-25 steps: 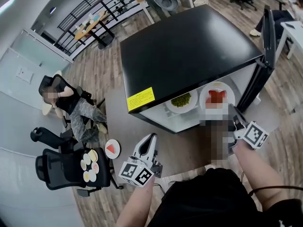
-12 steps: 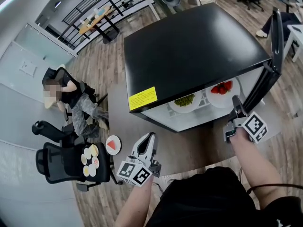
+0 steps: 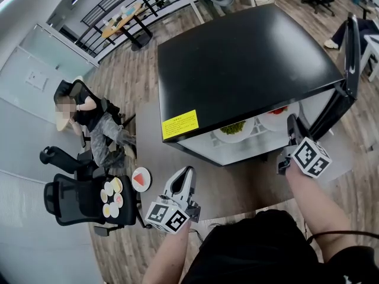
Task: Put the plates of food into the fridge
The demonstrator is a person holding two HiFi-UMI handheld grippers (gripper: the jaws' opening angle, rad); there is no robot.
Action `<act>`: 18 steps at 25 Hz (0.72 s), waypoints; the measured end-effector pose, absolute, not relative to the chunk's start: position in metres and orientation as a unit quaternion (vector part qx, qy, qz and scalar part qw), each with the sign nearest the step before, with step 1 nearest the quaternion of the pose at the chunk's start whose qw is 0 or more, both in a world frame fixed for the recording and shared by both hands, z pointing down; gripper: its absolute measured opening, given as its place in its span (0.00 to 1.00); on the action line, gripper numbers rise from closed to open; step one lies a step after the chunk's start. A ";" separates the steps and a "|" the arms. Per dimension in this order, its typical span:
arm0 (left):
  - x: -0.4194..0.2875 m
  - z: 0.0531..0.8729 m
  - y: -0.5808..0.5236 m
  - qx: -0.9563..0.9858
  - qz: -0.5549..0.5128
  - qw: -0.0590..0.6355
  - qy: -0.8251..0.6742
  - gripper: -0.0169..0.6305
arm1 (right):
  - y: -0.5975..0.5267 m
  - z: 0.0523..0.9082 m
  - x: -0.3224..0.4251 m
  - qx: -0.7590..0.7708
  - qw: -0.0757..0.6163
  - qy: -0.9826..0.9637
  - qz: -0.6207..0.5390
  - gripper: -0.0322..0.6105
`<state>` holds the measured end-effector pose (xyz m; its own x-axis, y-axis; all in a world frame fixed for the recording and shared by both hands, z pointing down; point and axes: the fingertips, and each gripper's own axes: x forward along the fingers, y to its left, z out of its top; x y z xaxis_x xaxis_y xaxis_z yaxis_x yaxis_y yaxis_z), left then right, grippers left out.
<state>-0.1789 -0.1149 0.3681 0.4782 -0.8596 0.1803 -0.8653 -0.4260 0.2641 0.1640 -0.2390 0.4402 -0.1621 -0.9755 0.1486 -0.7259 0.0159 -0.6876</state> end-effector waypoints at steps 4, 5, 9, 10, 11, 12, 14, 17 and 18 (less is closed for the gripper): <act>-0.177 0.369 -0.119 0.843 0.011 0.162 -0.512 0.07 | -0.243 0.444 0.161 -0.637 0.132 0.702 -0.291 0.21; -0.177 0.369 -0.120 0.843 0.011 0.162 -0.513 0.07 | -0.243 0.444 0.162 -0.641 0.119 0.703 -0.283 0.24; -0.176 0.369 -0.125 0.844 0.012 0.163 -0.511 0.07 | -0.241 0.449 0.162 -0.653 0.068 0.713 -0.246 0.36; -0.176 0.370 -0.125 0.844 0.013 0.164 -0.510 0.07 | -0.242 0.453 0.161 -0.655 0.047 0.716 -0.238 0.41; -0.176 0.372 -0.126 0.844 0.014 0.164 -0.510 0.07 | -0.241 0.457 0.160 -0.657 0.024 0.717 -0.231 0.44; -0.175 0.373 -0.126 0.845 0.014 0.164 -0.510 0.07 | -0.241 0.461 0.160 -0.660 0.004 0.717 -0.225 0.47; -0.174 0.374 -0.127 0.845 0.013 0.164 -0.509 0.07 | -0.238 0.467 0.163 -0.667 -0.023 0.712 -0.219 0.48; -0.172 0.372 -0.127 0.845 0.012 0.164 -0.510 0.07 | -0.235 0.466 0.165 -0.671 -0.027 0.711 -0.210 0.48; -0.171 0.371 -0.127 0.844 0.011 0.163 -0.510 0.07 | -0.233 0.464 0.165 -0.671 -0.024 0.712 -0.205 0.48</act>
<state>-0.1714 -0.1272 0.3708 0.4795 -0.8577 0.1857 -0.8652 -0.4266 0.2636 0.1652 -0.2334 0.4639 -0.0984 -0.9460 0.3088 -0.9654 0.0155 -0.2602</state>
